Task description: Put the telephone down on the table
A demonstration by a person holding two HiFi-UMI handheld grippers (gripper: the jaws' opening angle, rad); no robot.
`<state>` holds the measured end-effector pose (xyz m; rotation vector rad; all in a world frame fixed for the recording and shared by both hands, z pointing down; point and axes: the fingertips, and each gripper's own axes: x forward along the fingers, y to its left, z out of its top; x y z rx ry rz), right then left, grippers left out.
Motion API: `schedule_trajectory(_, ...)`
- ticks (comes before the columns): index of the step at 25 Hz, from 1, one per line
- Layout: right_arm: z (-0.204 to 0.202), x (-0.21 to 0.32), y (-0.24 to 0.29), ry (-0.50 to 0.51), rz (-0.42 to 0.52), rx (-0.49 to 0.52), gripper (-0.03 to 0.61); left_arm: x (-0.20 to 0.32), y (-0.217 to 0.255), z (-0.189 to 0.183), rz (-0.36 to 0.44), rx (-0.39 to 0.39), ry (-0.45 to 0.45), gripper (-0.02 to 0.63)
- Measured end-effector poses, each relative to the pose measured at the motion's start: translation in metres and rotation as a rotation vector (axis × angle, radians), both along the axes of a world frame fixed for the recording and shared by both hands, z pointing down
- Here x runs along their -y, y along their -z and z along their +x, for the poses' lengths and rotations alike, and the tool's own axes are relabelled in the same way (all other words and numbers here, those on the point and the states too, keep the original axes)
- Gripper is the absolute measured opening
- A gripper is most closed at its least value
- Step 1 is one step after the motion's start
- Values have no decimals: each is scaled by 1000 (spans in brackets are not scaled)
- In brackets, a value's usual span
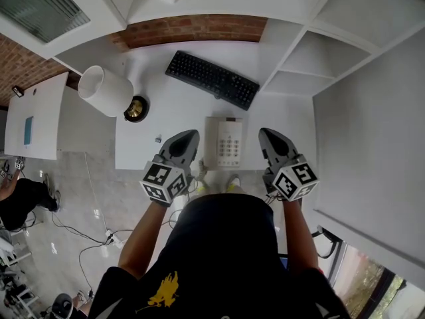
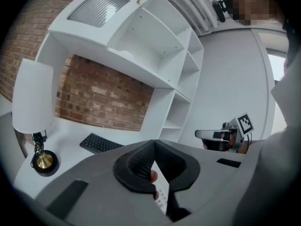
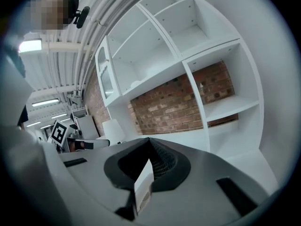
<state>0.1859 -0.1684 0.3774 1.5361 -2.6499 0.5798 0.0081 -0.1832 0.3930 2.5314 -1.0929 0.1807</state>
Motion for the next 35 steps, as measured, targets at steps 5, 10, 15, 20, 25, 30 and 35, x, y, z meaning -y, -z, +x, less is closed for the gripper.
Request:
schedule_trajectory(5, 3, 3, 23, -16, 59, -11, -3, 9, 18, -18, 50, 2, 45, 17)
schedule_trajectory(10, 6, 3, 46, -30, 109, -19, -3, 11, 45, -32, 113, -15, 74, 17)
schedule_trajectory(15, 13, -2, 84, -42, 186, -25, -3, 9, 86, -32, 208, -21, 91, 17)
schedule_trajectory(20, 13, -1, 108, -52, 230, -16, -3, 8, 118, -35, 262, -63, 98, 17)
schedule_trajectory(25, 15, -4, 116, -65, 229, 1, -3, 3, 131, -40, 295, -48, 106, 17)
schedule_trajectory(30, 13, -12, 118, -55, 231, -14, -3, -3, 122, -38, 267, -47, 109, 17)
schedule_trajectory(35, 4, -15, 118, -20, 238, -65, -3, -15, 119, -32, 281, -26, 93, 17)
